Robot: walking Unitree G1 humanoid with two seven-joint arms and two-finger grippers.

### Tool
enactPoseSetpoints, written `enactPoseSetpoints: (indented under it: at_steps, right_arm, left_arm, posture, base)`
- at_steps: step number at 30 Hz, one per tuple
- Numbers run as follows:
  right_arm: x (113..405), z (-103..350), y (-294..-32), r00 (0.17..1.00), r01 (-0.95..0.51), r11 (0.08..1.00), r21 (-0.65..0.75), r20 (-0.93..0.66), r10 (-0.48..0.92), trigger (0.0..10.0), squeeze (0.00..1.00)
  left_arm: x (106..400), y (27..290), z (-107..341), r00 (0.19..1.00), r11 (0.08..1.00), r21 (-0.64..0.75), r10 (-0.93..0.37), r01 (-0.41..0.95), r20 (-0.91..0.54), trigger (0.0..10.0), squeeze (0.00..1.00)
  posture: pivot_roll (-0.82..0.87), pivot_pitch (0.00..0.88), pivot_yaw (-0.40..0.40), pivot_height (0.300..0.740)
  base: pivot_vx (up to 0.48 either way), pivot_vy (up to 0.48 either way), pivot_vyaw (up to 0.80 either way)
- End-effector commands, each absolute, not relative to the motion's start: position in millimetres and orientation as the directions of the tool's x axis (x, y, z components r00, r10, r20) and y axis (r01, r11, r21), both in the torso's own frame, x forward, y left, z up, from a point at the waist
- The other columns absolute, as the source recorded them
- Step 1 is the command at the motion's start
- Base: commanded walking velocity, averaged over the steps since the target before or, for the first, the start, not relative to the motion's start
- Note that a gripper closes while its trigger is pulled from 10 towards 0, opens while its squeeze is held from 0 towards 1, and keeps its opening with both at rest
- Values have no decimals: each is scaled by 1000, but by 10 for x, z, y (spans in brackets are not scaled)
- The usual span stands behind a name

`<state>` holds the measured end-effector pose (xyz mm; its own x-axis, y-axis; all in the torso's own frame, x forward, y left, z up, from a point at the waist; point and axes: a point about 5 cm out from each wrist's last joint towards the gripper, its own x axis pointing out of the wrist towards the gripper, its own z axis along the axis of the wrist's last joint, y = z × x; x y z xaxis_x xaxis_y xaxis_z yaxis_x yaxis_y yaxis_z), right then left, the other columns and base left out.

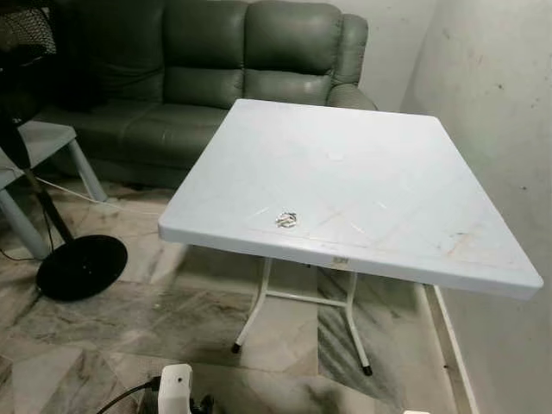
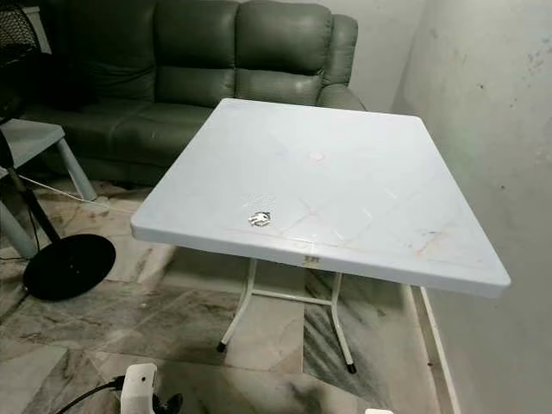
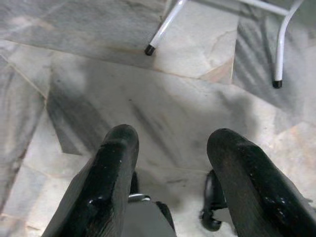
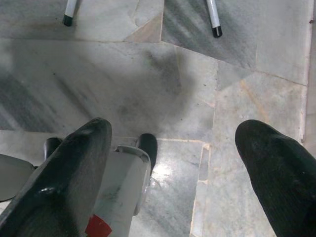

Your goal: Hang keys on a hook

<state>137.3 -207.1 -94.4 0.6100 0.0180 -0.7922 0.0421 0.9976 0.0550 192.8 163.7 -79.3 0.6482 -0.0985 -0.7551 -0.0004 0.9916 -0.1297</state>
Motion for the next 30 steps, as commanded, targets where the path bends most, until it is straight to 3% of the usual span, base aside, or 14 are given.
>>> enactPoseSetpoints:
  at_steps: [1,5,12,14,20,22,30]
  right_arm:
    - [1453,-900,-2105,643,33,998,47,-765,15,10000,0]
    - [1691,-766,-2074,746,11,997,79,-664,44,10000,0]
    - [2036,-484,-2034,889,-44,995,89,-451,80,10000,0]
    - [2207,-294,-1971,942,-94,993,76,-316,114,10000,0]
    - [2366,-43,-1922,980,-112,992,64,-156,121,10000,0]
    - [2449,201,-1887,993,-114,991,63,-25,116,10000,0]
    - [2529,714,-1675,975,-161,984,82,170,145,10000,0]
  left_arm:
    - [2023,1523,-742,670,989,-131,-145,72,-728,10000,0]
    - [2253,1333,-577,744,973,-131,-231,192,-627,10000,0]
    - [2628,1312,-252,861,965,-187,-248,182,-443,10000,0]
    - [2826,1365,-26,919,967,-184,-230,177,-320,10000,0]
    - [2974,1474,229,962,967,-179,-211,180,-174,10000,0]
    - [3043,1623,429,987,968,-217,-142,123,-71,10000,0]
    - [3103,1710,909,994,947,-308,-64,89,90,10000,0]
  posture:
    - [19,0,-50,740]
    - [15,0,-48,740]
    - [-9,0,-29,740]
    - [-13,0,-25,740]
    - [-18,0,-19,740]
    - [-17,0,-14,740]
    - [-13,0,-8,740]
  base:
    - [0,0,0]
    - [0,0,0]
    - [0,0,0]
    - [0,0,0]
    - [0,0,0]
    - [0,0,0]
    - [0,0,0]
